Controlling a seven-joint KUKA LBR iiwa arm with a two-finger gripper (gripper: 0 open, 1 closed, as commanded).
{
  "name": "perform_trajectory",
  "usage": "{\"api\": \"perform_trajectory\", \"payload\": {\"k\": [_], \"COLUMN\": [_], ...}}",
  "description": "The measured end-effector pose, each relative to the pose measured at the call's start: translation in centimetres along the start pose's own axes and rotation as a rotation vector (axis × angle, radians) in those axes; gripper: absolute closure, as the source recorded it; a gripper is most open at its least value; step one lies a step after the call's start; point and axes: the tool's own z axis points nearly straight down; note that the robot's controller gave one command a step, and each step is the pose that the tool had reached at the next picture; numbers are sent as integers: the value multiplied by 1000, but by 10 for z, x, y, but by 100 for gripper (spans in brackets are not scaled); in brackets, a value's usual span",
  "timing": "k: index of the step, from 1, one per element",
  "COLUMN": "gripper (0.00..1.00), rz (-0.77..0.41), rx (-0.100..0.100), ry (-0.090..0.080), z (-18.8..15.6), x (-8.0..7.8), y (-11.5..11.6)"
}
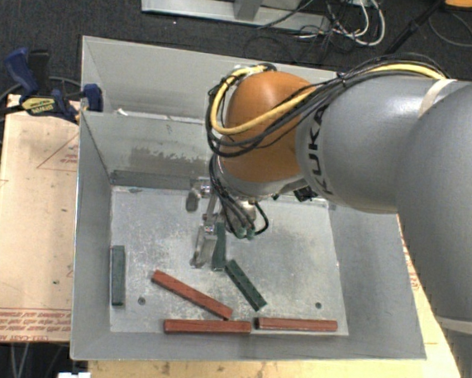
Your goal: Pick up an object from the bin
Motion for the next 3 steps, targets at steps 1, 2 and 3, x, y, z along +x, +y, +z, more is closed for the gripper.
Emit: {"api": "perform_trajectory", "payload": {"k": [1, 2, 3], "gripper": [0, 100, 100], "rz": [90, 91, -35], "rx": [5, 4, 3], "ry": [7, 0, -9], "z": [87, 84, -104], "x": [66, 63, 54], "y": [-7, -8, 8]}}
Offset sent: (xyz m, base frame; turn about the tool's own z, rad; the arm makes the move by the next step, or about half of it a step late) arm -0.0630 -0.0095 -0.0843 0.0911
